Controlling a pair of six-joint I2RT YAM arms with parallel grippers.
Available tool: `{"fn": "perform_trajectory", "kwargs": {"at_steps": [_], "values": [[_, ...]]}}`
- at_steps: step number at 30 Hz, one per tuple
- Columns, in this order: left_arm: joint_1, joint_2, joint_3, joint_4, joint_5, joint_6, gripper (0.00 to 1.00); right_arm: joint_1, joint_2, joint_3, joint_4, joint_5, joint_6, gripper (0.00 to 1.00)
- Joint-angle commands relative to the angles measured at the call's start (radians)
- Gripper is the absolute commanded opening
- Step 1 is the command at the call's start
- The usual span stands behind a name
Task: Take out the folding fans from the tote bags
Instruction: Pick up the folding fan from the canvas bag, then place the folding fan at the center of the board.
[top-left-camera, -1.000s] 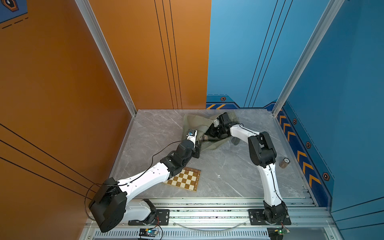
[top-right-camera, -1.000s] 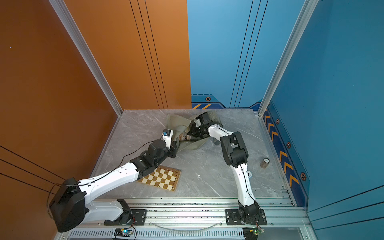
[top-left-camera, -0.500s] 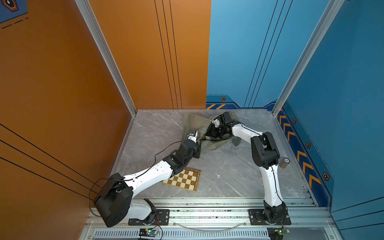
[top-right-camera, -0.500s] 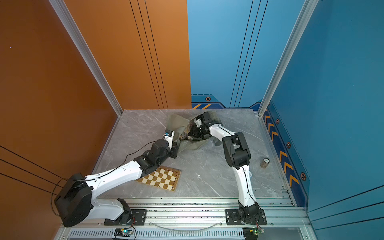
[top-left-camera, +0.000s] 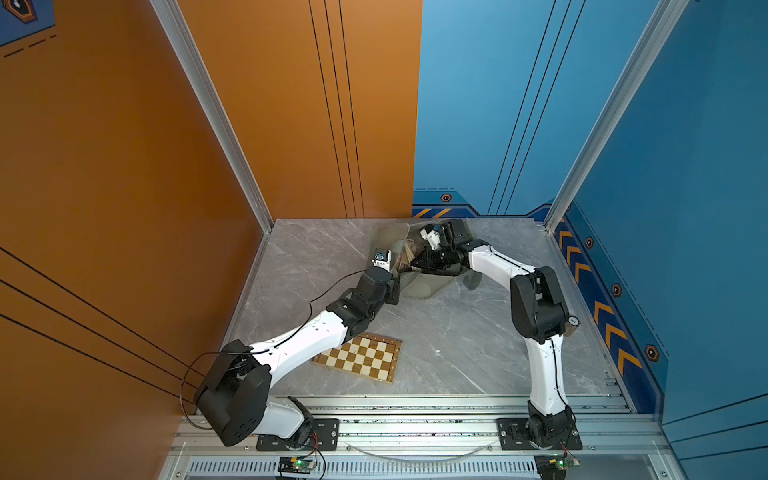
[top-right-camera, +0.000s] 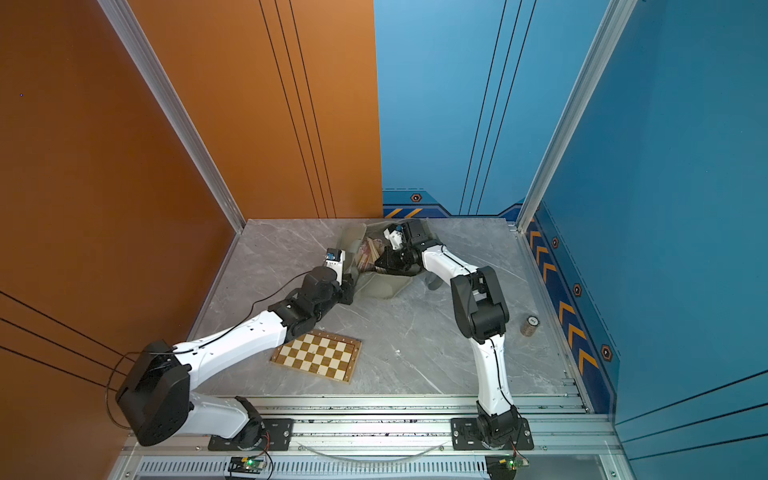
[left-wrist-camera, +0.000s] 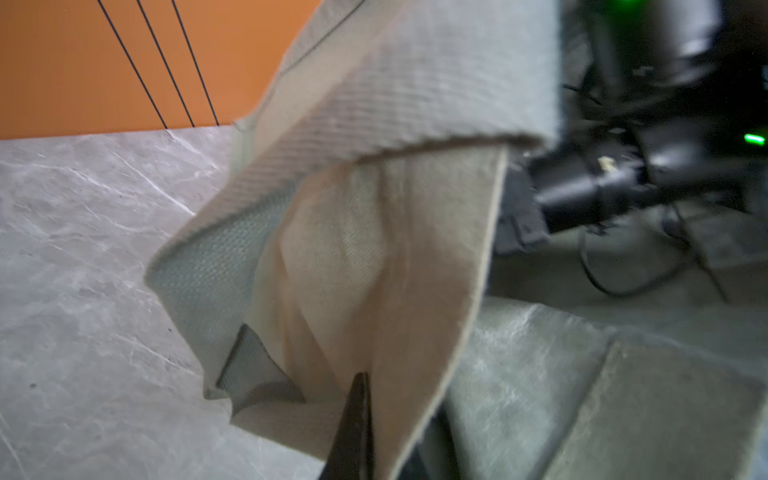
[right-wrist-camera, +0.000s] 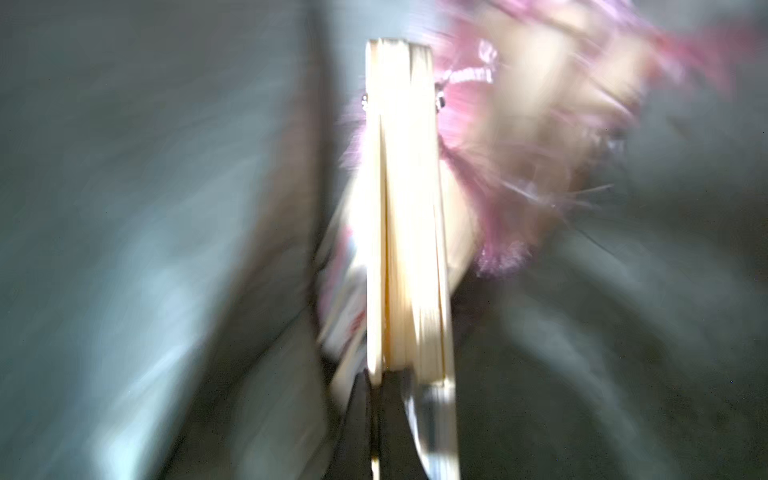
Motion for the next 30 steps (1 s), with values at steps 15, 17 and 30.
{"fn": "perform_trajectory", "kwargs": {"at_steps": [15, 17, 30], "values": [[0.058, 0.121, 0.271, -0.210, 0.065, 0.019, 0.00, -0.020, -0.279, -0.003, -0.064, 0.068, -0.290, 0.00], [0.063, 0.125, 0.277, -0.201, 0.068, 0.012, 0.00, -0.026, -0.298, -0.005, -0.064, 0.063, -0.287, 0.00], [0.090, 0.138, 0.292, -0.175, 0.069, 0.004, 0.00, -0.104, -0.456, -0.046, 0.014, 0.045, -0.192, 0.00]]}}
